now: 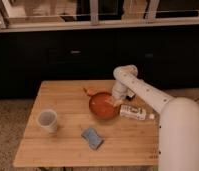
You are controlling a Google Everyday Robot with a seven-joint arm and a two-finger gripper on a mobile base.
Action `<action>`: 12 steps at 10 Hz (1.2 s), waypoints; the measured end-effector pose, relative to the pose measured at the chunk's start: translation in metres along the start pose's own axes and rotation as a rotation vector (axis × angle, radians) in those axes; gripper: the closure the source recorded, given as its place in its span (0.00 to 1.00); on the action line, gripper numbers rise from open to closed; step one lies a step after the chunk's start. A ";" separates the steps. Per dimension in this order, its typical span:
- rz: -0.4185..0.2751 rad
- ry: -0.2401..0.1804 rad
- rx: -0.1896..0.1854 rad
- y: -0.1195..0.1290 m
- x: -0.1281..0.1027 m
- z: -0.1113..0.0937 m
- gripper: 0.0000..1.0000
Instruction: Push the ceramic bowl across the table
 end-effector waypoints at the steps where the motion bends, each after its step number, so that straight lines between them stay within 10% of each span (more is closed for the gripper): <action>1: 0.025 0.003 -0.008 0.002 0.006 0.003 1.00; 12: 0.121 0.010 -0.024 0.017 0.031 0.006 1.00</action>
